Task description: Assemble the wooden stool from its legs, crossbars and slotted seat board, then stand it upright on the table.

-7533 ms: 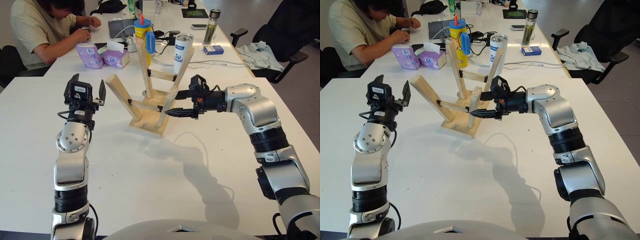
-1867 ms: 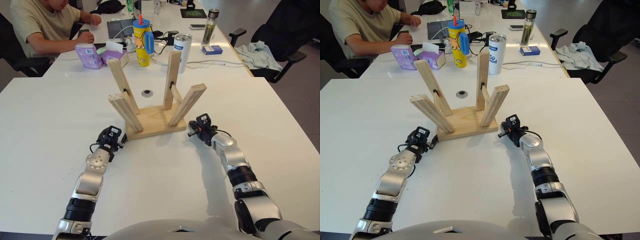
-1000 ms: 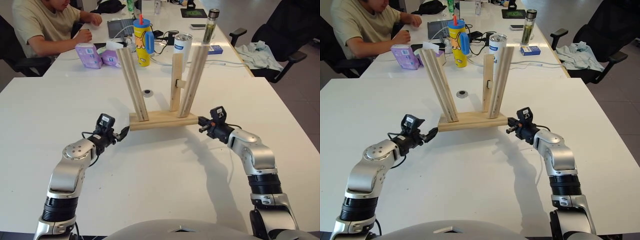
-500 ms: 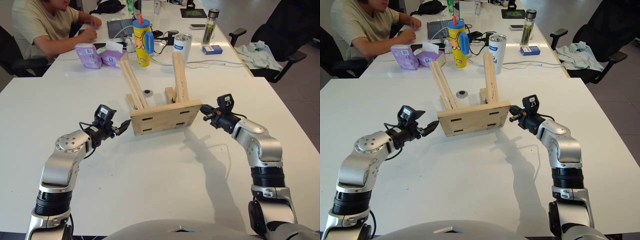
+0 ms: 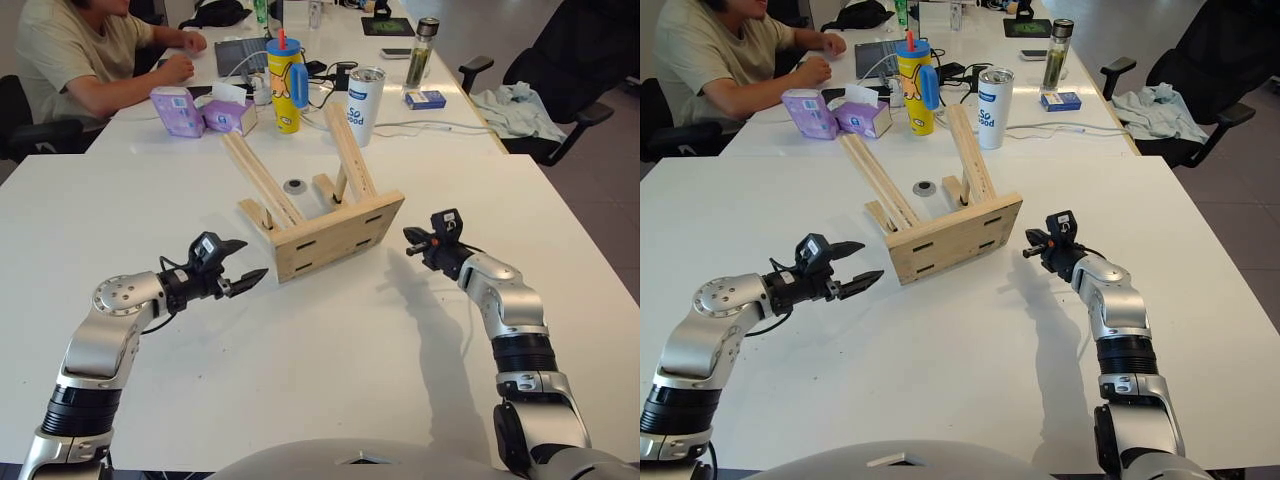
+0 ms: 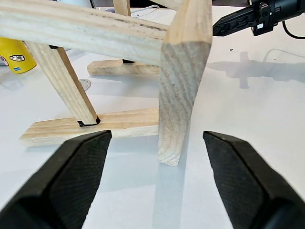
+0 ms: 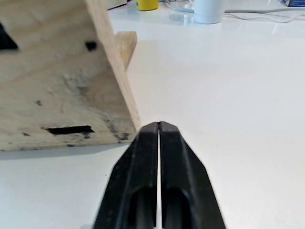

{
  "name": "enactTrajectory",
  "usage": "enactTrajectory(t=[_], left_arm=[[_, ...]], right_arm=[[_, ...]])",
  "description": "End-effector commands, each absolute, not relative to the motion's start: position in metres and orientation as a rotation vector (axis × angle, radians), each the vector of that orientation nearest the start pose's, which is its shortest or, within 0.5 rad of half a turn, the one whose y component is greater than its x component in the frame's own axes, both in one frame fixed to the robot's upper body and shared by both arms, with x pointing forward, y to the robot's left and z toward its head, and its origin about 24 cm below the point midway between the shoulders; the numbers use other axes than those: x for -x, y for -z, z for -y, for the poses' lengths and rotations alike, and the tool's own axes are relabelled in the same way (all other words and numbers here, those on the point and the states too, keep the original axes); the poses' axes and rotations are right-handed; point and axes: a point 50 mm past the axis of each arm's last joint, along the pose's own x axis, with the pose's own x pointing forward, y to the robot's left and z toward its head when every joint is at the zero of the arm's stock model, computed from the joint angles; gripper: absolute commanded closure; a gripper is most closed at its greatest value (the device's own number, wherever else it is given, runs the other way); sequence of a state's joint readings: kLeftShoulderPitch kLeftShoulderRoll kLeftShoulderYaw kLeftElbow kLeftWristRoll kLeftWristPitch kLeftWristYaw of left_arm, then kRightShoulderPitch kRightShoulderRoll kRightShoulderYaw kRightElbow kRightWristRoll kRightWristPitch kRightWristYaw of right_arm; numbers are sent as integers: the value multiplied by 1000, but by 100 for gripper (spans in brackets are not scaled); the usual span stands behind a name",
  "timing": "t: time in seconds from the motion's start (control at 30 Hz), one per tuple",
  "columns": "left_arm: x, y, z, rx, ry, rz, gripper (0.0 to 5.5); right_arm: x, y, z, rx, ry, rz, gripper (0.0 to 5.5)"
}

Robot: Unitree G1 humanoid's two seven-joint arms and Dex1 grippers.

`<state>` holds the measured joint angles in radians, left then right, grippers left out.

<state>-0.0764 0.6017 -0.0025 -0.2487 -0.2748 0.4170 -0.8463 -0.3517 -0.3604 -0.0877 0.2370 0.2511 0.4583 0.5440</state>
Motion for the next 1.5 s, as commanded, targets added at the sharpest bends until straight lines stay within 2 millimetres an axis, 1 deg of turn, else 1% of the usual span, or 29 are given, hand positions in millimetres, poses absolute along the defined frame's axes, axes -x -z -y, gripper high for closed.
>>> enactTrajectory(t=[0.03, 0.13, 0.23, 0.33, 0.37, 0.43, 0.67, 0.77, 0.83, 0.93, 1.03, 1.1, 1.2, 1.27, 1.3, 1.37, 1.43, 1.5], left_arm=[[-241, -93, -188, -262, 927, -247, 190], [-250, -90, -183, -265, 923, -227, 190], [-260, -84, -173, -250, 966, -216, 190], [-265, -80, -166, -250, 1008, -213, 190], [-267, -80, -166, -240, 1017, -214, 209], [-270, -81, -167, -236, 1031, -215, 231], [-283, -88, -175, -194, 1050, -207, 344], [-286, -91, -175, -157, 1074, -206, 392], [-287, -96, -176, -106, 1086, -196, 410], [-289, -111, -176, 14, 1114, -169, 410], [-292, -139, -173, 262, 1161, -127, 410], [-297, -168, -171, 468, 1176, -63, 410], [-306, -218, -176, 805, 1144, 126, 411], [-313, -245, -185, 968, 1050, 254, 414], [-317, -254, -189, 1029, 987, 288, 417], [-335, -257, -195, 1124, 772, 258, 418], [-352, -248, -198, 1194, 570, 159, 418], [-362, -239, -202, 1237, 447, 87, 418]], right_arm=[[-309, -63, 201, -28, -467, -320, 549], [-308, -62, 199, -34, -472, -321, 549], [-310, -60, 196, -46, -474, -326, 549], [-311, -58, 196, -40, -477, -333, 549], [-311, -58, 197, -38, -475, -335, 550], [-311, -57, 198, -40, -469, -336, 550], [-312, -55, 198, -44, -469, -336, 550], [-313, -56, 204, -37, -445, -333, 550], [-315, -55, 210, -28, -421, -334, 550], [-317, -51, 217, -13, -384, -344, 550], [-317, -47, 218, -15, -371, -350, 550], [-315, -42, 216, -18, -368, -361, 550], [-313, -37, 211, -25, -371, -376, 550], [-311, -35, 208, -33, -371, -385, 550], [-310, -34, 207, -35, -372, -389, 550], [-308, -32, 205, -38, -367, -395, 550], [-308, -29, 203, -37, -346, -401, 550], [-310, -26, 199, -39, -329, -405, 550]])
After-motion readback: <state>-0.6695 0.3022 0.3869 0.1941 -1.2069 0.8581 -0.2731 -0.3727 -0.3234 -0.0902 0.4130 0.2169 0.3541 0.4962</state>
